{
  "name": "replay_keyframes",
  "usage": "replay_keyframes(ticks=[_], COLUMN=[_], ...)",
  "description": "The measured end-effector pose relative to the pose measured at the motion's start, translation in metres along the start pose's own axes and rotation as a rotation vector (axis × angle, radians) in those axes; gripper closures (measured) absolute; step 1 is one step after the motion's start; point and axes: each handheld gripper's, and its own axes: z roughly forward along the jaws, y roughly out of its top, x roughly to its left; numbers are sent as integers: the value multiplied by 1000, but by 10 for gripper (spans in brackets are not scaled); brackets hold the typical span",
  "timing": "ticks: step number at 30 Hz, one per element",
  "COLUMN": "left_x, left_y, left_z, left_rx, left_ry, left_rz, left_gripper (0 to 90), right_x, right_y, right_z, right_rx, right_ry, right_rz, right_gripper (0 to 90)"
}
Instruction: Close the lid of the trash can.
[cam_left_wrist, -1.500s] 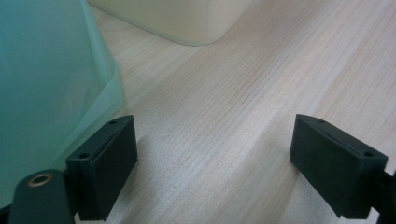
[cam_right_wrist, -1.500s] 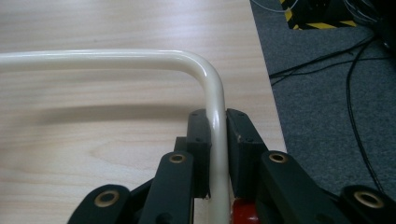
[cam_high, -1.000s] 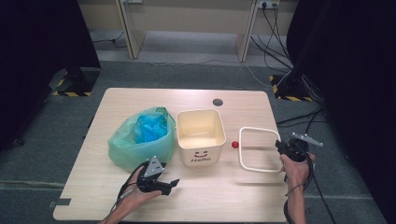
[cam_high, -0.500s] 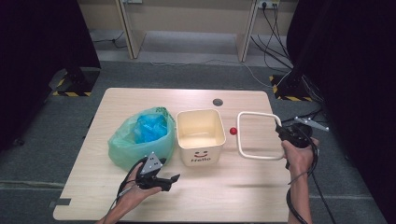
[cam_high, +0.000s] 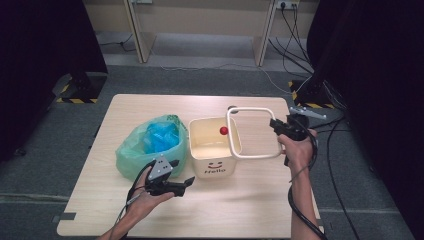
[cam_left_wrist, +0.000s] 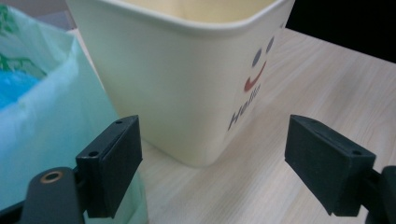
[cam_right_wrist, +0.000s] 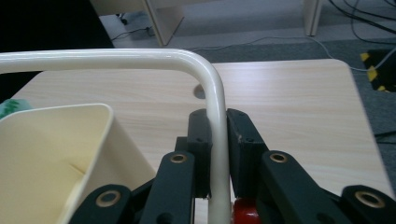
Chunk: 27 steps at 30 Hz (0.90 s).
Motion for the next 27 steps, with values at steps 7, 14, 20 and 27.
replay_keyframes(ticks=[7, 14, 20, 27], left_x=[1, 1, -3, -6], left_y=[7, 16, 22, 26], left_z=[2, 4, 6, 9], left_rx=[-21, -50, -76, -96], left_ry=[27, 35, 30, 36], left_rz=[23, 27, 28, 29], left_gripper=[183, 182, 182, 182], right_x=[40, 68, 84, 97], right_y=[12, 15, 11, 8], right_z=[23, 40, 52, 61], right_rx=[25, 57, 93, 114], right_ry=[40, 70, 88, 98], right_rz=[-45, -84, -104, -116], right_gripper=[804, 802, 799, 794])
